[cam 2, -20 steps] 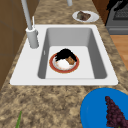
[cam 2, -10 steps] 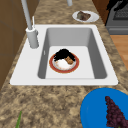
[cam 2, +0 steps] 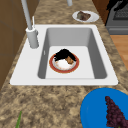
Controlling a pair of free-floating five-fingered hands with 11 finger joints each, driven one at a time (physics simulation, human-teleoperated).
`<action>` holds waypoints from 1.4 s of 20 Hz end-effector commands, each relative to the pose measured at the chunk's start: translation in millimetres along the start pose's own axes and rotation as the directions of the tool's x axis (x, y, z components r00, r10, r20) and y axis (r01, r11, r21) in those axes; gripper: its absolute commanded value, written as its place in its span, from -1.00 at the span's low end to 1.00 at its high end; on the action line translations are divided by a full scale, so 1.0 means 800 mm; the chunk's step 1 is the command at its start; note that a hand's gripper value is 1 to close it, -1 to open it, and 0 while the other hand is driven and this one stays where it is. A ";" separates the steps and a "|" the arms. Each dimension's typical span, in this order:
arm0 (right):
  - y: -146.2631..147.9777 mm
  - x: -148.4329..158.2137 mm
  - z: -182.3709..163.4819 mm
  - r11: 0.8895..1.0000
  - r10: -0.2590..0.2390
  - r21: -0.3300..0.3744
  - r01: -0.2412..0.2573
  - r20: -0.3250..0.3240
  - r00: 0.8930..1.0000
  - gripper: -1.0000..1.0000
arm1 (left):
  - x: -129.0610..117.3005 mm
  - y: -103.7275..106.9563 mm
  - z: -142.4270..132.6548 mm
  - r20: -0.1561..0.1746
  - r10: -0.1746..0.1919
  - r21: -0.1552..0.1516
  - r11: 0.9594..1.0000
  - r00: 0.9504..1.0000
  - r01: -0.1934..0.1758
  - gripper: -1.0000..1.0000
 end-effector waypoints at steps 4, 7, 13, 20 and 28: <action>0.000 0.000 0.000 1.000 0.000 0.000 0.000 0.000 1.000 0.00 | 0.006 -0.029 0.008 -0.018 -0.043 0.014 0.999 0.999 0.043 -1.00; 0.000 0.000 0.000 1.000 0.000 0.000 0.000 0.000 1.000 0.00 | 0.014 -0.007 0.003 -0.027 -0.048 0.026 0.998 0.998 0.049 -1.00; 0.000 0.000 0.000 1.000 0.000 0.000 0.000 0.000 1.000 0.00 | -0.011 -0.015 0.014 -0.004 -0.067 0.033 0.997 0.998 0.068 -1.00; 0.000 0.000 0.000 1.000 0.000 0.000 0.000 0.000 1.000 0.00 | -0.026 -0.015 0.021 -0.013 -0.029 0.053 0.998 0.999 0.030 -1.00; 0.000 0.000 0.000 1.000 0.000 0.000 0.000 0.000 1.000 0.00 | -0.003 -0.005 0.027 0.008 -0.068 0.032 0.997 0.998 0.067 1.00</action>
